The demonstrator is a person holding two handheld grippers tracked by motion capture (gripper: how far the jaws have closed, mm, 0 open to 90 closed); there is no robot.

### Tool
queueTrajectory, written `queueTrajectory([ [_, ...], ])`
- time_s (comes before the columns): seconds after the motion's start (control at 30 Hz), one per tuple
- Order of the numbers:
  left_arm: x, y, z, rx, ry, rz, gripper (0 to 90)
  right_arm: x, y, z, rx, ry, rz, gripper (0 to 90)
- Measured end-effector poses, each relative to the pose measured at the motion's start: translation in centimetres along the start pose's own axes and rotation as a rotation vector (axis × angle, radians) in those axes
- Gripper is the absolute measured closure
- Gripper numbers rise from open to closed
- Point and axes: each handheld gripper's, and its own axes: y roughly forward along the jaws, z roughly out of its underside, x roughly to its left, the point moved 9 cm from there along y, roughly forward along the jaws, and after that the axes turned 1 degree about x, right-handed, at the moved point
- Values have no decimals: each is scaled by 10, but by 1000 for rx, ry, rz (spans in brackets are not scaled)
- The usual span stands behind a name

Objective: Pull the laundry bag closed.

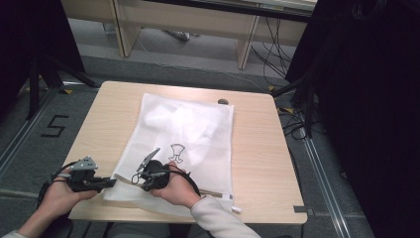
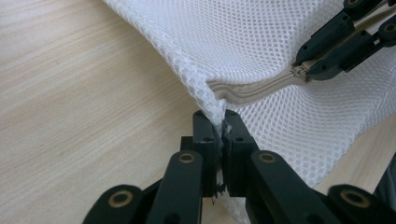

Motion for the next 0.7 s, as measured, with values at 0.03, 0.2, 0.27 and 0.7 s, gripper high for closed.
queueTrajectory([
  [0.03, 0, 0, 0, 3, 2, -7, 853, -1, 0, 0, -1, -9, 5, 823],
  [0.2, 0, 0, 0, -8, 1, -8, 854, -2, -2, 2, 1, -1, 6, 823],
  [0.27, 0, 1, -1, -17, 0, -2, 854, -2, -2, 3, 4, 5, 7, 823],
  [0.7, 0, 1, -1, -14, 2, -3, 854, -3, -6, 6, 9, -5, 12, 823],
])
